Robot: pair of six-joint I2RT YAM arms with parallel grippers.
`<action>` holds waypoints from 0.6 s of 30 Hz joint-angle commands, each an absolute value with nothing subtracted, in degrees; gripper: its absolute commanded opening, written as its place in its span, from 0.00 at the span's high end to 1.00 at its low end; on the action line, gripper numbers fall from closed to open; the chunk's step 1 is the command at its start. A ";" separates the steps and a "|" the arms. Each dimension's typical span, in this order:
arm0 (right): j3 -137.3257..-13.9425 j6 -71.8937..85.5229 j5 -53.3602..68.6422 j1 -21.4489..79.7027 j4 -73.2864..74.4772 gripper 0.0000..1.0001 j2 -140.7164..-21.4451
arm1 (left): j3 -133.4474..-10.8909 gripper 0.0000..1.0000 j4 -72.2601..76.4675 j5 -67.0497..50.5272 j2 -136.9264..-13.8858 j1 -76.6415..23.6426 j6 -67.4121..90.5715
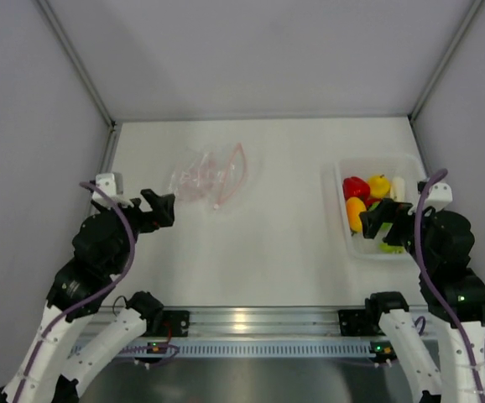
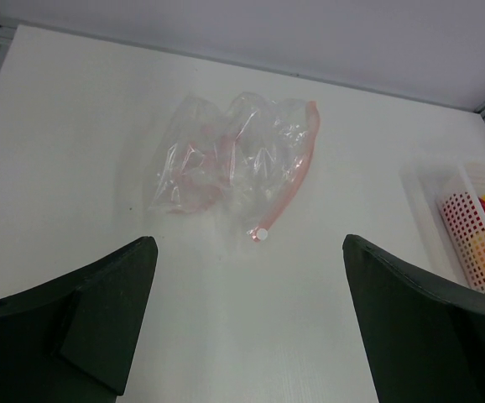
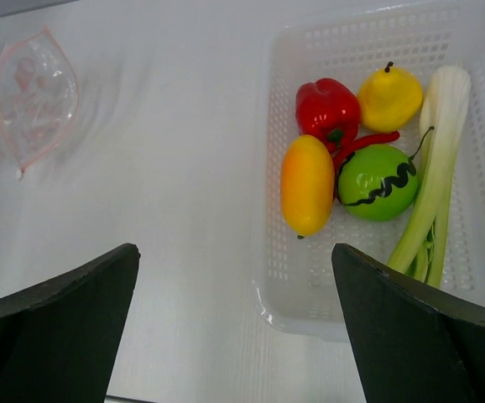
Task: Open the zip-top bag and remove the fake food
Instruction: Reset both arms
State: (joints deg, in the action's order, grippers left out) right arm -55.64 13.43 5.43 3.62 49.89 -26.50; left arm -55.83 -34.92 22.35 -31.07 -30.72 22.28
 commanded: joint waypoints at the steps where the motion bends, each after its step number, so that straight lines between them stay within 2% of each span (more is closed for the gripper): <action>1: -58.36 12.48 2.11 5.62 52.47 0.00 -24.97 | -58.00 0.02 -39.97 23.28 -26.90 -30.50 18.20; 5: -60.64 11.25 1.67 6.59 53.96 0.01 -23.82 | -62.92 0.02 -47.71 23.47 -25.05 -30.41 16.52; 11: -64.51 9.84 -5.97 9.05 56.69 0.00 -23.73 | -69.33 0.02 -57.03 26.54 -23.47 -30.41 14.94; 18: -65.66 9.84 -15.81 10.28 58.01 0.01 -21.01 | -68.91 0.02 -59.76 28.56 -19.35 -30.50 13.89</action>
